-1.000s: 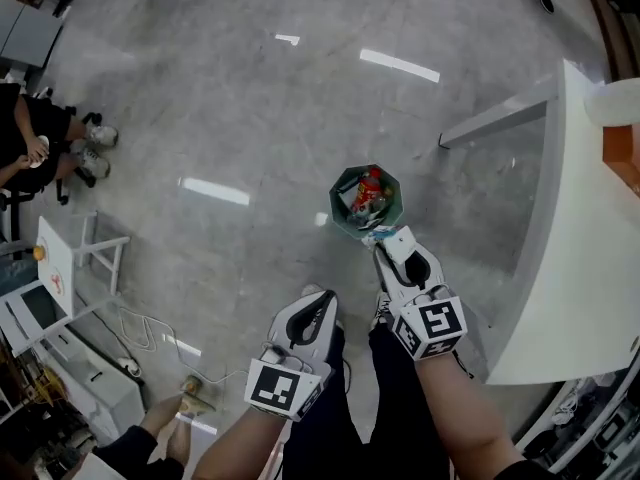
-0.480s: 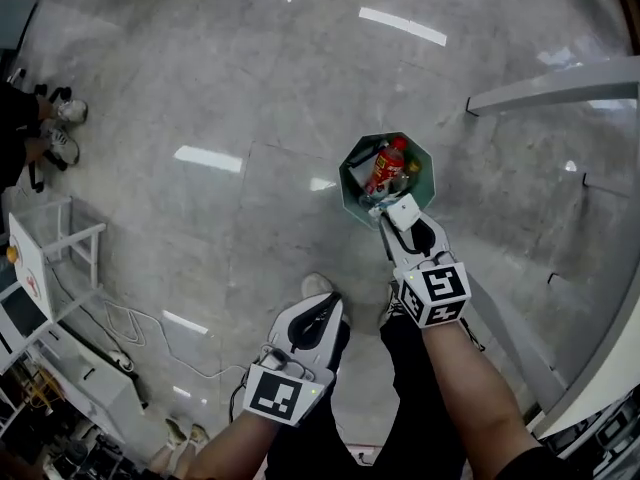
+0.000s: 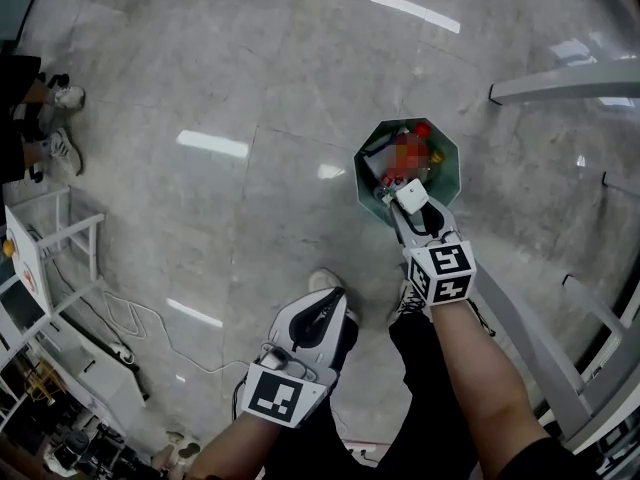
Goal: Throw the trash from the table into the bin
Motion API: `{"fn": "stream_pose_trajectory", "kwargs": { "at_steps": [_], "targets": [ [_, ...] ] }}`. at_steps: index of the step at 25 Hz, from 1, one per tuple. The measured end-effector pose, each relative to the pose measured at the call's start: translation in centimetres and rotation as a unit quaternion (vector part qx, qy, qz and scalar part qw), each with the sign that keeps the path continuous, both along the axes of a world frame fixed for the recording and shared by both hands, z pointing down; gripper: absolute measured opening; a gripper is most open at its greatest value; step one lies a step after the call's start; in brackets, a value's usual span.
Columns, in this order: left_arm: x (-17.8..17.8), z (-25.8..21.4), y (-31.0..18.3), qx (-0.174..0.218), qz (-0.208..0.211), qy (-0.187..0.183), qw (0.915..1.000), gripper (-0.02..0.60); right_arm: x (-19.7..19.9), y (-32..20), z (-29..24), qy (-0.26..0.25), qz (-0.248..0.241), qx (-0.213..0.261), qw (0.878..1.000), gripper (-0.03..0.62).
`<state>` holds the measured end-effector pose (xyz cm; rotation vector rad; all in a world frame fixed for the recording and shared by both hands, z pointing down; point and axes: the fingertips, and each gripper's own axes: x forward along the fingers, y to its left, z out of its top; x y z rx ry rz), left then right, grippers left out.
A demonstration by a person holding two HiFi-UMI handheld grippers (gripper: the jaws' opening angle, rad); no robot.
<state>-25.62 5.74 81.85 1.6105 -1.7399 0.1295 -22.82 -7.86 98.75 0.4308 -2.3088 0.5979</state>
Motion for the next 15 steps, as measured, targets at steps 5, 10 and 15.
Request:
{"fn": "stream_pose_trajectory", "kwargs": {
  "at_steps": [5,10,15],
  "targets": [
    [0.2,-0.3,0.2,0.004,-0.005,0.001,1.0,0.006,0.4,-0.2,0.4,0.004,0.013,-0.006,1.0,0.219],
    [0.8,-0.9,0.4,0.005,-0.006,0.004,1.0,0.006,0.3,-0.3,-1.0,-0.009,0.02,-0.004,1.0,0.176],
    [1.5,-2.7,0.0,0.008,-0.007,0.004,0.9999,0.006,0.8,0.3,-3.9,-0.011,0.019,0.007,1.0,-0.006]
  ]
}}
